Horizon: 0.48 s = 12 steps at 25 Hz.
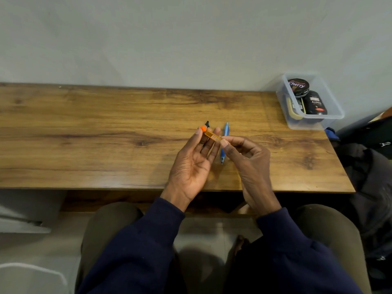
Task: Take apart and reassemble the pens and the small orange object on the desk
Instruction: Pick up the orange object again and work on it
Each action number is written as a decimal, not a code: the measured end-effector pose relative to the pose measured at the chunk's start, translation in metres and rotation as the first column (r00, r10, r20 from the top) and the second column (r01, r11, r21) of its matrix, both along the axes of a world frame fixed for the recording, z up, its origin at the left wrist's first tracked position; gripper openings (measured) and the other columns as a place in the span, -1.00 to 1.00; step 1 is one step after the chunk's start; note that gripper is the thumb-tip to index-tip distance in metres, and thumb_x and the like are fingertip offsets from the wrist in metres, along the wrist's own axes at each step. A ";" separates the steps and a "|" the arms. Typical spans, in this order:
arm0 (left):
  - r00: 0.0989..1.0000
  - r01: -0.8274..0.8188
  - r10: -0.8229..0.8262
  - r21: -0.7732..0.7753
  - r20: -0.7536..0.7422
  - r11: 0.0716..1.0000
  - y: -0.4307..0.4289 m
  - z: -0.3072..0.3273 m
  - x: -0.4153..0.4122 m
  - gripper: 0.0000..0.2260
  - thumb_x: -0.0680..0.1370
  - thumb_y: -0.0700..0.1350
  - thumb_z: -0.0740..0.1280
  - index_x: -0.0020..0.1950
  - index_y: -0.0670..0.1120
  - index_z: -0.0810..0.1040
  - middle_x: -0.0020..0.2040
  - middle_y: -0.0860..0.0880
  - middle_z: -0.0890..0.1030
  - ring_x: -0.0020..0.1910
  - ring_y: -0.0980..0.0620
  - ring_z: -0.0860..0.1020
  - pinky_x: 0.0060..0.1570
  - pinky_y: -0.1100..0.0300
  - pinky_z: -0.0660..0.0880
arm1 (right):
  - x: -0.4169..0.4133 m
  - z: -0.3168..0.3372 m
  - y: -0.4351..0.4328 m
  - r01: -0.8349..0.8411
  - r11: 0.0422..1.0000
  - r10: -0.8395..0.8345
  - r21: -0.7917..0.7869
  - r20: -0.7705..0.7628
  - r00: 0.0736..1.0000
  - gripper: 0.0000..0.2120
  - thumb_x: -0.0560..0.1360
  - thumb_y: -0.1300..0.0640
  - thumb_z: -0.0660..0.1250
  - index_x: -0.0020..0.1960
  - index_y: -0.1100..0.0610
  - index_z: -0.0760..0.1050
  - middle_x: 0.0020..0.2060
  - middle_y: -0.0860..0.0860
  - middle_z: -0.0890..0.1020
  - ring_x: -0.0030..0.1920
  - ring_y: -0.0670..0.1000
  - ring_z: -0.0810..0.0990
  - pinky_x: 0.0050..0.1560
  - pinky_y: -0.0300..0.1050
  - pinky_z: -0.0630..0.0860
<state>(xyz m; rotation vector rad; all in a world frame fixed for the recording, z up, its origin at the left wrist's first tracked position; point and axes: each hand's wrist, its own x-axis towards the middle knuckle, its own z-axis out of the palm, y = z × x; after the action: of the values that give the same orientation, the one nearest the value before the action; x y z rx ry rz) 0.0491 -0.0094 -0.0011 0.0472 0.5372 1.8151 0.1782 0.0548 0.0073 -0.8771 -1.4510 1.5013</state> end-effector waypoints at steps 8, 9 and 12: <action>0.999 -0.028 0.027 -0.039 -0.032 0.999 -0.002 0.002 0.001 -0.79 0.66 -0.25 0.33 0.28 -0.29 0.53 0.28 -0.32 0.64 0.33 -0.16 0.63 0.30 0.04 0.58 | 0.004 0.003 0.004 0.016 0.998 -0.017 0.053 0.017 1.000 -0.84 0.53 0.18 0.50 0.09 0.21 0.69 0.00 0.03 0.76 0.04 -0.10 0.69 -0.04 -0.28 0.59; 0.999 -0.032 0.030 -0.046 -0.035 0.998 -0.002 0.003 0.001 -0.80 0.66 -0.26 0.32 0.27 -0.29 0.54 0.27 -0.33 0.65 0.32 -0.17 0.63 0.30 0.04 0.58 | 0.004 0.003 0.004 0.014 0.998 -0.015 0.060 0.022 1.000 -0.84 0.53 0.18 0.50 0.09 0.20 0.69 0.00 0.02 0.76 0.06 -0.09 0.70 -0.03 -0.27 0.60; 0.998 -0.050 0.047 -0.065 -0.050 0.997 -0.002 0.005 0.002 -0.82 0.64 -0.27 0.33 0.22 -0.28 0.57 0.25 -0.33 0.66 0.30 -0.16 0.64 0.28 0.06 0.59 | 0.005 0.003 0.005 0.006 0.996 -0.009 0.086 0.043 0.999 -0.83 0.52 0.16 0.49 0.09 0.19 0.69 0.01 0.02 0.76 0.10 -0.03 0.70 0.00 -0.23 0.61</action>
<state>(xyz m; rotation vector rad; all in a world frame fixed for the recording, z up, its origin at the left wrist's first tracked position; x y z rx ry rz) 0.0507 -0.0112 0.0038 0.0332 0.6378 1.8462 0.1837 0.0602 0.0107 -0.8660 -1.5306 1.4112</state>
